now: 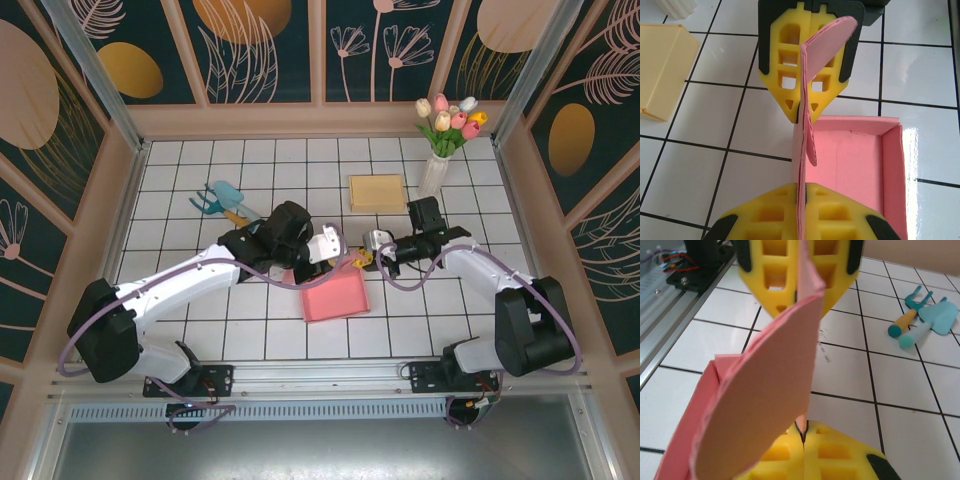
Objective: Fold the paper box
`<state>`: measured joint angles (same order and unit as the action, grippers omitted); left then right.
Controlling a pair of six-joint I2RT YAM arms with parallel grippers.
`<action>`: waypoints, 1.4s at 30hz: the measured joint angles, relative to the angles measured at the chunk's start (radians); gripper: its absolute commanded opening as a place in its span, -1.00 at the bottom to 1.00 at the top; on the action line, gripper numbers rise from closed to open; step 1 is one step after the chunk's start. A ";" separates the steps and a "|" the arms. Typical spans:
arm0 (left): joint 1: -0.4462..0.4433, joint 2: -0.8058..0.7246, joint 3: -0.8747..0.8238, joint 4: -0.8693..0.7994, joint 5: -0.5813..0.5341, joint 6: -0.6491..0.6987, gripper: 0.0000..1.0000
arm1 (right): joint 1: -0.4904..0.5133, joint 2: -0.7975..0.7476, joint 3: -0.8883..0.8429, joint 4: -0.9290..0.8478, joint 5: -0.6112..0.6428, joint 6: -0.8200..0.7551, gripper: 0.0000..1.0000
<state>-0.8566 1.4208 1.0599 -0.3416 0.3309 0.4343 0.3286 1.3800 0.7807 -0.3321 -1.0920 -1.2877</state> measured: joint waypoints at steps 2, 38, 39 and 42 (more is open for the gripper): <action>-0.002 -0.005 -0.003 0.001 -0.008 -0.001 -1.00 | 0.000 0.006 0.008 -0.011 -0.002 -0.009 -1.00; 0.272 -0.269 -0.202 0.087 -0.589 -1.463 0.34 | 0.027 -0.172 -0.143 0.352 0.228 0.167 -1.00; 0.272 -0.244 -0.162 0.068 -0.589 -1.489 0.31 | 0.027 -0.171 -0.143 0.351 0.230 0.166 -1.00; 0.272 -0.205 -0.112 0.053 -0.571 -1.543 0.21 | 0.027 -0.171 -0.143 0.351 0.232 0.163 -1.00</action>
<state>-0.5842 1.2156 0.9478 -0.2890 -0.2401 -1.1091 0.3553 1.2087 0.6380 0.0193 -0.8604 -1.1252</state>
